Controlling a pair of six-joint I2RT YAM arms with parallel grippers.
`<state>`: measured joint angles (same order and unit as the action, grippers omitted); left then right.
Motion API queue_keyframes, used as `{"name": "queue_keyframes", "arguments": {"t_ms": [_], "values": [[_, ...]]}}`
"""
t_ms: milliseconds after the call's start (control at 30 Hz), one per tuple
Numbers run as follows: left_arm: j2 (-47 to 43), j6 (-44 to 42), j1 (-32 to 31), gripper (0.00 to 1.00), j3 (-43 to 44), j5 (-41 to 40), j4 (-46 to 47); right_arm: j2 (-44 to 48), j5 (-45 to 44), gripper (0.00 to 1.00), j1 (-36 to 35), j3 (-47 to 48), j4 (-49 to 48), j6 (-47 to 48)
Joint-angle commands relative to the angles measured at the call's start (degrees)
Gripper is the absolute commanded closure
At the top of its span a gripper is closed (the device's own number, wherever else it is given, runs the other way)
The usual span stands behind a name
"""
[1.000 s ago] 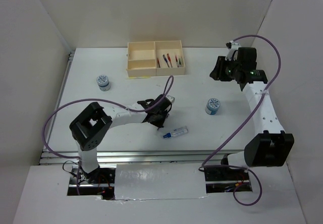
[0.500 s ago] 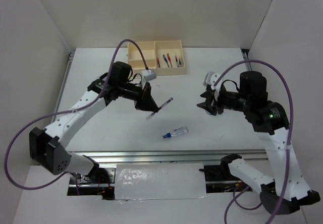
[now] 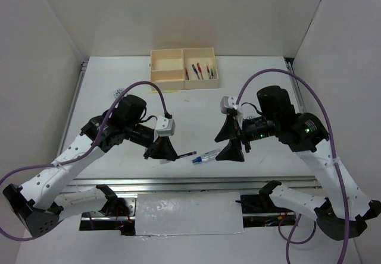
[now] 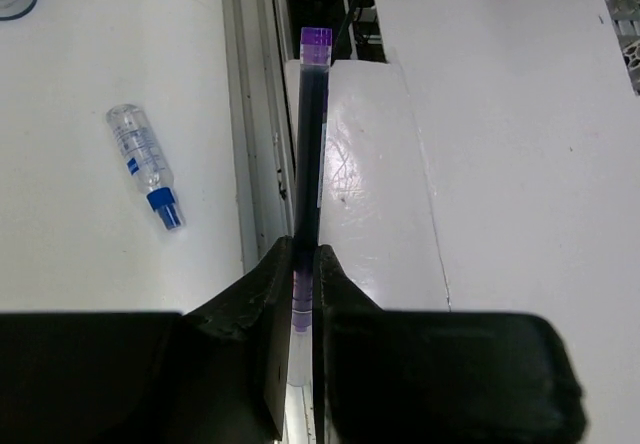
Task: Sort the stationery into containers
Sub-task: Pick up the pen from the center of the board, then place the pen in the storage box.
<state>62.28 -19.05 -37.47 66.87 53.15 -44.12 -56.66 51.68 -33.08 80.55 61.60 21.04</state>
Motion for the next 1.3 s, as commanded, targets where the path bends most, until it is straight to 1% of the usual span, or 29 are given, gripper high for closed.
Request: {"name": "queue_keyframes", "arguments": {"t_ms": [0, 167, 233, 367, 467, 667, 833, 933, 1000, 1100, 1133, 1200, 1233, 1267], "values": [[0.56, -10.2, -0.5, 1.0, 2.91, -3.13, -3.69, -1.42, 1.41, 0.29, -3.91, 0.91, -0.87, -4.77], [2.58, -14.25, -2.16, 1.0, 6.51, -6.03, -6.94, -7.4, -3.07, 0.37, -7.96, 3.46, -0.96, -4.52], [3.46, -16.1, -3.04, 1.0, 7.83, -7.52, -8.34, -10.3, -5.0, 0.38, -9.63, 5.56, 0.79, -1.46], [4.25, -17.78, -3.74, 1.0, 9.06, -8.58, -9.58, -13.99, -5.62, 0.4, -11.65, 8.13, 0.01, -1.79], [4.25, -17.43, -3.83, 1.0, 8.54, -8.23, -8.97, -15.49, -6.33, 0.41, -11.92, 8.13, -0.78, -1.79], [3.72, -15.85, -3.83, 1.0, 8.71, -8.67, -7.21, -17.07, -9.75, 0.43, -14.9, 8.65, -0.87, -1.09], [4.16, -13.65, -3.75, 1.0, 9.24, -8.24, -5.72, -18.48, -11.69, 0.49, -16.31, 9.01, -2.19, -2.14], [3.81, -11.72, -3.75, 1.0, 9.33, -8.23, -4.84, -18.92, -13.52, 0.55, -16.14, 9.18, -3.33, -3.02], [3.55, -11.19, -3.75, 1.0, 9.24, -8.23, -4.13, -19.1, -14.15, 0.58, -16.31, 9.45, -3.51, -3.02], [3.37, -10.48, -3.83, 1.0, 9.24, -7.97, -3.61, -19.62, -15.29, 0.66, -16.23, 9.71, -4.03, -3.11], [3.2, -10.4, -3.83, 1.0, 9.24, -8.14, -3.69, -19.62, -15.64, 0.71, -16.23, 9.71, -4.12, -3.19], [3.11, -10.13, -3.75, 1.0, 9.33, -7.97, -3.61, -19.54, -16.96, 0.79, -16.14, 9.45, -4.82, -3.81], [3.02, -9.61, -3.75, 1.0, 9.24, -8.49, -3.43, -19.45, -17.4, 0.89, -16.23, 9.1, -5.09, -3.9], [2.93, -9.26, -3.75, 0.97, 9.24, -8.84, -3.26, -19.1, -18.71, 0.93, -16.23, 8.92, -5.53, -4.33]]}}
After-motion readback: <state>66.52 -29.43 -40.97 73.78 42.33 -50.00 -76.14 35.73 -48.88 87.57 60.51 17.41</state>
